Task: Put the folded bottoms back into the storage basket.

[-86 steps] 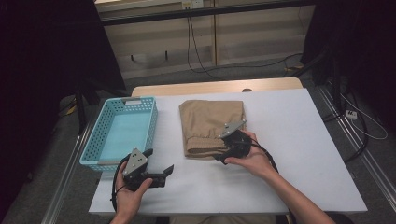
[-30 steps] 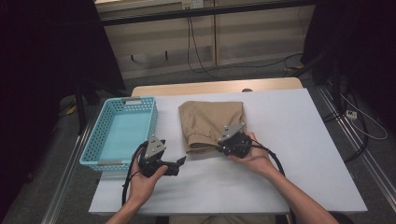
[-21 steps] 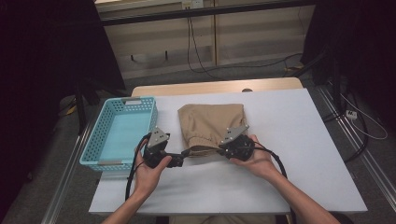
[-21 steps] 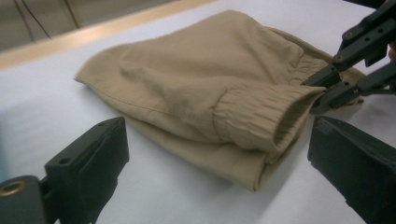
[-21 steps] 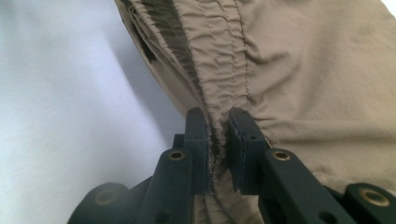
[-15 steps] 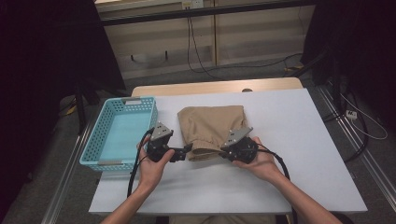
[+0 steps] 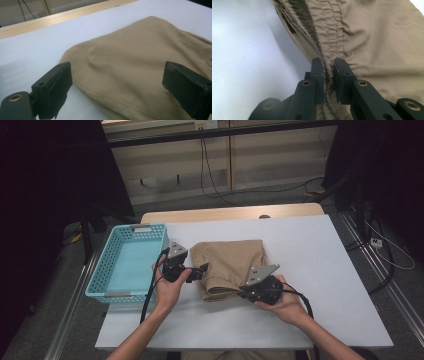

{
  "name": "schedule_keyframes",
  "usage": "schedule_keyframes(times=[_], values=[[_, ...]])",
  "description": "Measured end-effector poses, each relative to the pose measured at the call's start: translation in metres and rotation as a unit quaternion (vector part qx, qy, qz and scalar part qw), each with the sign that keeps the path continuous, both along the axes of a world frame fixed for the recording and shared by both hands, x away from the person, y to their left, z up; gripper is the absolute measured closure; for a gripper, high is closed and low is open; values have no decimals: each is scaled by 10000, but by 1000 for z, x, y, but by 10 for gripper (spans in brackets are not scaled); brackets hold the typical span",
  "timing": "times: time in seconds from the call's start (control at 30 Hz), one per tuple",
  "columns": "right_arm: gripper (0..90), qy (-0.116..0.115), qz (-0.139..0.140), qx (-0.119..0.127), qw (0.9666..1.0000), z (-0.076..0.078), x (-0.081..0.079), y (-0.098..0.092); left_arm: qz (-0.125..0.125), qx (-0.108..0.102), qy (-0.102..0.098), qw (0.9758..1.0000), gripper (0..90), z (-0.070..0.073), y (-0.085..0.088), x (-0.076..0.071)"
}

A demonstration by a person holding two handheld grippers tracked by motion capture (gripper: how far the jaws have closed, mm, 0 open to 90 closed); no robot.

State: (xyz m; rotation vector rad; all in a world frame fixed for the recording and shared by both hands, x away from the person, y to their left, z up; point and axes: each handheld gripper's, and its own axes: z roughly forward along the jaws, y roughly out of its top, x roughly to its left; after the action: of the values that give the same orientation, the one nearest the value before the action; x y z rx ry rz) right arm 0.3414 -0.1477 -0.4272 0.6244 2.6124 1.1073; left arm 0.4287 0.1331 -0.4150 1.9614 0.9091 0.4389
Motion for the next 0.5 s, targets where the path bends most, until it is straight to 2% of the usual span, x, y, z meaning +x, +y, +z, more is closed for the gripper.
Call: schedule_keyframes(times=[0.1, 0.2, 0.23, 0.27, 0.43, 0.5], values=[[791, 39, 32, 25, 10000, 1, -6, 0, 49, 37, 148, 9999, 95, -3, -2, 9], [790, 44, 78, 35, 10000, 4, -12, 2, 96, 125, 166, 9997, 97, -5, -4, 16], [790, 63, 96, 32, 9999, 4, -14, 2, 108, 93, 195, 9997, 98, -6, -6, 19], [790, 69, 120, 29, 9999, 5, -16, 2, 82, 177, 201, 9996, 98, -6, -7, 23], [790, 80, 208, 75, 9997, 7, -24, 2, 216, 31, 370, 9991, 98, -10, -9, 44], [791, 94, 193, 115, 9997, 3, -25, 2, 144, 66, 308, 9994, 100, -15, -12, 49]])
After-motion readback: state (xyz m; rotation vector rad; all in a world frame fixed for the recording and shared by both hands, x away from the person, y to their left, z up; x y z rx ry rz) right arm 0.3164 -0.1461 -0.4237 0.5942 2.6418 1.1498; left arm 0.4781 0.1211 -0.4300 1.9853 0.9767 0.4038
